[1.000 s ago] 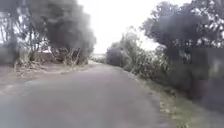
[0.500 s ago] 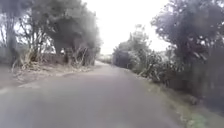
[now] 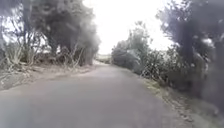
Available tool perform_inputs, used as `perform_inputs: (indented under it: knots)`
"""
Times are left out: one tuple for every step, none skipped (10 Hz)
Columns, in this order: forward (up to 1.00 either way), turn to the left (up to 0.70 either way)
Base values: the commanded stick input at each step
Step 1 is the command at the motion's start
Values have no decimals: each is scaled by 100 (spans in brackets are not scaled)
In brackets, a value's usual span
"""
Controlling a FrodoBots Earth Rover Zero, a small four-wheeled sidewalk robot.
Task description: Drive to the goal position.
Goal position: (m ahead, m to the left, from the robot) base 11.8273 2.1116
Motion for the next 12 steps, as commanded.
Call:
perform_inputs:
  knots:
    - [100,-13]
    - [100,0]
    - [100,0]
    - [100,0]
    - [100,0]
    - [100,0]
    - [100,0]
    - [100,0]
    - [100,0]
    - [100,0]
    - [100,0]
    - [100,0]
